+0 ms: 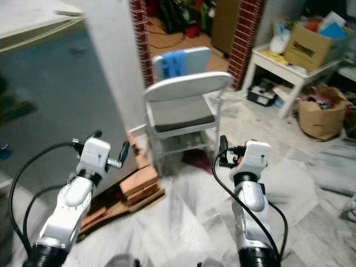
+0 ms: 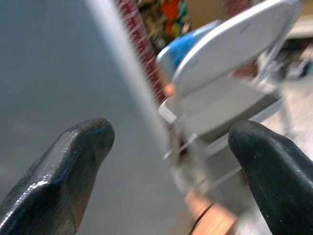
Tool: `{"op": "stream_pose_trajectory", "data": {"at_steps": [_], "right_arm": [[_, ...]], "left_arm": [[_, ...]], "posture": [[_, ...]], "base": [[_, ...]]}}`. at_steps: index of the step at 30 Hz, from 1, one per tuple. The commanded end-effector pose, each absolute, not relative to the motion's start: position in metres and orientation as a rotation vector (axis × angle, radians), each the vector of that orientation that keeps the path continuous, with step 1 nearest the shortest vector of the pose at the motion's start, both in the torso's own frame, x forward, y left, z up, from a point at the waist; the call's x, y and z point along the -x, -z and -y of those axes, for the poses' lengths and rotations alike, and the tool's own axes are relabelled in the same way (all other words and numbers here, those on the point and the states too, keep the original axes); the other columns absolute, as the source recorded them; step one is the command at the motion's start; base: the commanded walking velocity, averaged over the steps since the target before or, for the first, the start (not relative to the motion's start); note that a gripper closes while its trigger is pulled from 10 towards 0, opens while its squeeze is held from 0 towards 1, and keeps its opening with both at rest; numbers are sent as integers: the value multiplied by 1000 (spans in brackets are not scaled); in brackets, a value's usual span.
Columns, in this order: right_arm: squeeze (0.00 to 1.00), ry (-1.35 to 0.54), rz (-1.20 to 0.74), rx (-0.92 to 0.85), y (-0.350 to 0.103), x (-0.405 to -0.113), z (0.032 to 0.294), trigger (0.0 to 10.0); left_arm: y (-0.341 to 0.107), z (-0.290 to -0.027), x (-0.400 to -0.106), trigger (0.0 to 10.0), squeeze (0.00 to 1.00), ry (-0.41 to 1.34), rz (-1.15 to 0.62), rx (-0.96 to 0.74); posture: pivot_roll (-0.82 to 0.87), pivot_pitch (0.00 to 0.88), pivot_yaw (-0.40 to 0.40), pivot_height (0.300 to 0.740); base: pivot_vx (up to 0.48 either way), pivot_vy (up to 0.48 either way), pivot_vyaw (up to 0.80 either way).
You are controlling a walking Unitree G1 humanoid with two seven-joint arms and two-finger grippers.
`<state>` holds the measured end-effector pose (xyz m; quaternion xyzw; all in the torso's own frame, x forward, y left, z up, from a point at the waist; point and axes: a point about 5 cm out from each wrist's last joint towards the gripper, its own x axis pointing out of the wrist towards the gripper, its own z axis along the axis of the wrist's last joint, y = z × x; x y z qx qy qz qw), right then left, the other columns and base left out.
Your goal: Restocking fridge
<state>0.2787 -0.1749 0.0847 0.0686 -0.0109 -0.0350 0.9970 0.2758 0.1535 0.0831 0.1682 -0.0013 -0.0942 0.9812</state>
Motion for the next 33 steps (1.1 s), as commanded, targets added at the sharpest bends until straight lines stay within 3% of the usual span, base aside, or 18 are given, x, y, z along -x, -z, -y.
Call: {"op": "stream_pose_trajectory", "data": {"at_steps": [1, 33], "right_arm": [[0, 58, 23, -119, -86, -280, 177, 10000], [0, 17, 30, -31, -92, -290, 184, 10000]], "left_arm": [[-83, -152, -278, 10000, 0, 191, -2, -338], [-69, -152, -258, 10000, 0, 233, -41, -322]], "posture": [[82, 19, 40, 740], [89, 49, -17, 740]], "base": [[0, 454, 0], [0, 439, 0]]}}
